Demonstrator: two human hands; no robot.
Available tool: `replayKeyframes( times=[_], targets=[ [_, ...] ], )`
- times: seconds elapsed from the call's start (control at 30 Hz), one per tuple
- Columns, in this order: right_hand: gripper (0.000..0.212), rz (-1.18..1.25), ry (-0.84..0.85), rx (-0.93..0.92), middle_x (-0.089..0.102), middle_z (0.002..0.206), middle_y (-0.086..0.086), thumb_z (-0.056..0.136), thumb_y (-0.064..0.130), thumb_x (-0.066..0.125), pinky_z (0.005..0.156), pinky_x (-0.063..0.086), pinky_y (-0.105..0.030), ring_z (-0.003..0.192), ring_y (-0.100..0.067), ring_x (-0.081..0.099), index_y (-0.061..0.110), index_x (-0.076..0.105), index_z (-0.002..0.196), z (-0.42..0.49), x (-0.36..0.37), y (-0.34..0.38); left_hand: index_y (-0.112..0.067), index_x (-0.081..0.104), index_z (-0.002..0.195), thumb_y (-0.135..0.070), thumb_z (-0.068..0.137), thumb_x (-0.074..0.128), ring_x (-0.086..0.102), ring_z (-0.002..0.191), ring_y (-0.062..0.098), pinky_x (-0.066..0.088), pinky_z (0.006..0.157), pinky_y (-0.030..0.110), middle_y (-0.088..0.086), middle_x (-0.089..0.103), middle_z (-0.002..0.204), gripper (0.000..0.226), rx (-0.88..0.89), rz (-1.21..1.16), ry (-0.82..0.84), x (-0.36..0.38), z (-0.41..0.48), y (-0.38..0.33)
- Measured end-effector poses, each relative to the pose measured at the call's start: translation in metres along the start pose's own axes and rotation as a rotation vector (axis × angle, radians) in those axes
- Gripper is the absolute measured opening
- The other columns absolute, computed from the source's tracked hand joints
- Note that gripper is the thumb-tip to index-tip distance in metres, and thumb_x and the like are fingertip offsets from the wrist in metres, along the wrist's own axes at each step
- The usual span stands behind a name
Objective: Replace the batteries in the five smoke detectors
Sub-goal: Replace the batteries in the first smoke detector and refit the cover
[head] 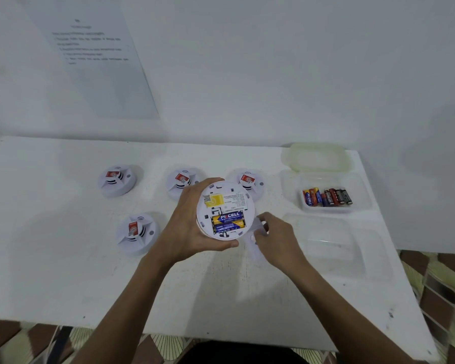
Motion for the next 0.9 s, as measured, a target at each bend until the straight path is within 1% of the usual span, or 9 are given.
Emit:
replayKeyframes(
  times=[0.1, 0.27, 0.33, 0.37, 0.43, 0.53, 0.63, 0.8, 0.9],
  targets=[
    [0.026, -0.082, 0.021, 0.015, 0.066, 0.112, -0.008, 0.098, 0.02, 0.051, 0.078, 0.048, -0.023, 0.092, -0.018, 0.062, 0.008, 0.06, 0.119, 0.01, 0.017, -0.013, -0.051, 0.026, 0.133, -0.063, 0.052, 0.079, 0.042, 0.126, 0.015, 0.029, 0.104, 0.015, -0.016, 0.043, 0.135, 0.097, -0.009, -0.004, 0.021, 0.001, 0.0, 0.002],
    [0.026, -0.551, -0.119, -0.046, 0.065, 0.102, -0.002, 0.1, 0.034, 0.045, 0.075, 0.053, -0.026, 0.087, -0.015, 0.06, 0.015, 0.059, 0.11, 0.012, 0.02, -0.024, -0.052, 0.026, 0.133, -0.06, 0.052, 0.08, 0.042, 0.126, 0.015, 0.033, 0.105, 0.026, -0.014, 0.043, 0.135, 0.098, -0.014, -0.021, 0.015, -0.001, 0.0, 0.002],
    [0.031, -0.599, -0.142, -0.076, 0.063, 0.107, -0.002, 0.101, 0.037, 0.042, 0.076, 0.051, -0.024, 0.089, -0.014, 0.06, 0.016, 0.058, 0.116, 0.009, 0.018, -0.02, -0.049, 0.027, 0.134, -0.06, 0.052, 0.08, 0.041, 0.126, 0.014, 0.034, 0.105, 0.028, -0.016, 0.043, 0.135, 0.099, -0.006, -0.013, 0.014, -0.001, 0.001, 0.001],
    [0.032, -0.56, -0.151, -0.083, 0.062, 0.11, -0.002, 0.101, 0.038, 0.043, 0.078, 0.05, -0.023, 0.092, -0.014, 0.061, 0.016, 0.058, 0.119, 0.007, 0.015, -0.016, -0.049, 0.027, 0.134, -0.06, 0.052, 0.08, 0.041, 0.126, 0.014, 0.034, 0.105, 0.027, -0.017, 0.042, 0.135, 0.098, -0.002, -0.012, 0.011, -0.002, 0.001, 0.0],
    [0.028, -0.331, -0.186, -0.102, 0.064, 0.11, -0.001, 0.098, 0.036, 0.05, 0.078, 0.05, -0.023, 0.09, -0.013, 0.063, 0.017, 0.061, 0.116, 0.0, 0.002, -0.004, -0.051, 0.026, 0.134, -0.062, 0.052, 0.079, 0.041, 0.126, 0.013, 0.034, 0.106, 0.029, -0.021, 0.041, 0.135, 0.098, 0.01, -0.003, -0.001, -0.003, 0.001, 0.0],
    [0.004, 0.119, -0.279, -0.174, 0.066, 0.089, 0.005, 0.093, 0.023, 0.061, 0.064, 0.048, -0.016, 0.074, -0.008, 0.062, 0.019, 0.063, 0.092, -0.023, -0.03, 0.021, -0.055, 0.025, 0.132, -0.06, 0.051, 0.08, 0.042, 0.124, 0.009, 0.038, 0.105, 0.036, -0.031, 0.039, 0.131, 0.098, 0.031, 0.005, -0.025, -0.005, 0.004, -0.005],
    [0.009, 0.385, -0.292, -0.194, 0.065, 0.084, 0.01, 0.089, 0.021, 0.067, 0.062, 0.049, -0.009, 0.075, -0.004, 0.063, 0.02, 0.059, 0.085, -0.049, -0.053, 0.044, -0.06, 0.024, 0.129, -0.058, 0.052, 0.078, 0.041, 0.121, -0.005, 0.035, 0.105, 0.03, -0.041, 0.038, 0.126, 0.093, 0.066, 0.007, -0.047, -0.006, 0.007, -0.013],
    [0.016, 0.398, -0.272, -0.255, 0.063, 0.102, 0.002, 0.082, 0.022, 0.076, 0.062, 0.049, -0.004, 0.078, -0.001, 0.066, 0.016, 0.063, 0.091, -0.06, -0.045, 0.062, -0.06, 0.022, 0.13, -0.079, 0.059, 0.063, 0.035, 0.124, -0.011, 0.029, 0.109, 0.028, -0.044, 0.033, 0.13, 0.085, 0.059, 0.018, -0.063, -0.001, 0.012, -0.012],
    [0.017, 0.357, -0.35, -0.27, 0.063, 0.1, -0.003, 0.081, 0.018, 0.077, 0.062, 0.047, -0.001, 0.076, 0.002, 0.063, 0.011, 0.066, 0.09, -0.059, -0.039, 0.062, -0.047, 0.028, 0.132, -0.077, 0.062, 0.061, 0.035, 0.124, -0.01, 0.031, 0.11, 0.038, -0.031, 0.035, 0.131, 0.083, 0.074, 0.033, -0.065, 0.004, 0.012, -0.014]
  ],
)
Point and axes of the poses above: each hand's wrist, its own z-axis towards the middle knuckle, its own x-axis out of the palm, y = z × x, the point moved 4 cm from there along z, towards the middle knuckle
